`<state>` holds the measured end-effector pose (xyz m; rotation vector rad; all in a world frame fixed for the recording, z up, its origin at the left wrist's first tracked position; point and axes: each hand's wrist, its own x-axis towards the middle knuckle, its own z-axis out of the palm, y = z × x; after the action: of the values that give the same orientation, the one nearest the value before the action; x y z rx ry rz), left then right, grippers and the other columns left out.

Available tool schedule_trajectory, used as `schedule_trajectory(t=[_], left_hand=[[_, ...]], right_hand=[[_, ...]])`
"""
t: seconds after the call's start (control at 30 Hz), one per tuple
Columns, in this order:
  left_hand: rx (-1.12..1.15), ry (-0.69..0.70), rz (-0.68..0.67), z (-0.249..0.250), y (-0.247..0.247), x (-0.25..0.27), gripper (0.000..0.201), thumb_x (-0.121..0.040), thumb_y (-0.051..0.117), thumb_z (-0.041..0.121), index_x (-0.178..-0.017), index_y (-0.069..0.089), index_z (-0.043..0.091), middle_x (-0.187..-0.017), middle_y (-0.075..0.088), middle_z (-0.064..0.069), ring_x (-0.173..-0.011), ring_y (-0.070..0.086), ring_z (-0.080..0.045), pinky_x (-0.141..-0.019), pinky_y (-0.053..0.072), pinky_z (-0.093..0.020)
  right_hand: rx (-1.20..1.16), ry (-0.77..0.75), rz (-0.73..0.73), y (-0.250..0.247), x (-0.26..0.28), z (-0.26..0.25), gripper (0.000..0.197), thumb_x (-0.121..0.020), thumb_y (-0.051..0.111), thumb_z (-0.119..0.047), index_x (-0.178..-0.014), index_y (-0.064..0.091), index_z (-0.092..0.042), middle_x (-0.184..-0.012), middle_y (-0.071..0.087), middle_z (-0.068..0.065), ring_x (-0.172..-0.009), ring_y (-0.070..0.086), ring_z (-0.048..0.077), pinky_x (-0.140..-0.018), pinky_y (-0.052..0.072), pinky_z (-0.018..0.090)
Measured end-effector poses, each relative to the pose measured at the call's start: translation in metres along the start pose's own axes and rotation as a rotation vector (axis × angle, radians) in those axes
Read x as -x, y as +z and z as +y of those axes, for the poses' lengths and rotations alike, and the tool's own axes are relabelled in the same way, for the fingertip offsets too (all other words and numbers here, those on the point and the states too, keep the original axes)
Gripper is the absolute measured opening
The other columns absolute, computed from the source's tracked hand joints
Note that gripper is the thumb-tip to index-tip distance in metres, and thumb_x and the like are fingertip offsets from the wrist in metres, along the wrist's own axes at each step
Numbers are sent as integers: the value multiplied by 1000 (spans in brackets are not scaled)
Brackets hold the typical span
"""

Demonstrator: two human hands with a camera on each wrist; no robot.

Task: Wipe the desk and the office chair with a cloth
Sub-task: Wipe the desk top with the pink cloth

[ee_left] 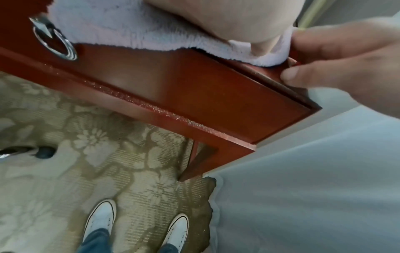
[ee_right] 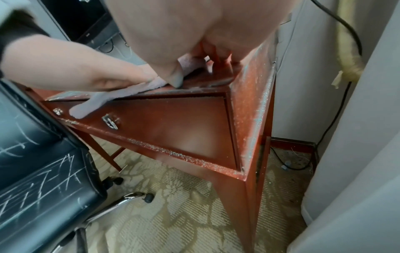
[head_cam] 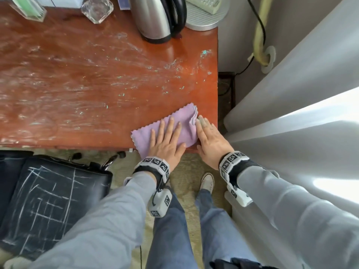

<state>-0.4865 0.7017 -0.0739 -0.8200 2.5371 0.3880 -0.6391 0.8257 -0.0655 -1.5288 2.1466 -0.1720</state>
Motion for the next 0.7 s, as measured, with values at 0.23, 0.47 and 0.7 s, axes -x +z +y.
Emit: schedule_trajectory(t=[0.23,0.47,0.7], left_hand=[[106,-32,-38,7,-44,-68,61,-105,13,50,-156,-18,39,-160,-33,13,-150,-27,-15,-123,-13,-48],[128,-28,-44,26,-52,-52,70,-105,35,36,-160,-7,32,-164,-27,8,-153,-19,-18,-124,-5,-52],[123,12,-83,42,-47,-69,64,-104,27,44,-157,-10,44,-163,-26,15,-153,-20,-16,-123,-8,-53]], right_hand=[[99,78,-36,-10,-4,17,77,-99,42,-30,-156,0,1,-164,-7,17,-152,-6,29,-124,-4,41],[55,112,-124,-26,-18,17,72,-97,41,-24,-156,7,-3,-165,0,15,-152,-5,28,-124,0,40],[8,125,-103,-29,-28,15,76,-92,47,-18,-156,9,-1,-164,2,17,-152,0,30,-124,5,39]])
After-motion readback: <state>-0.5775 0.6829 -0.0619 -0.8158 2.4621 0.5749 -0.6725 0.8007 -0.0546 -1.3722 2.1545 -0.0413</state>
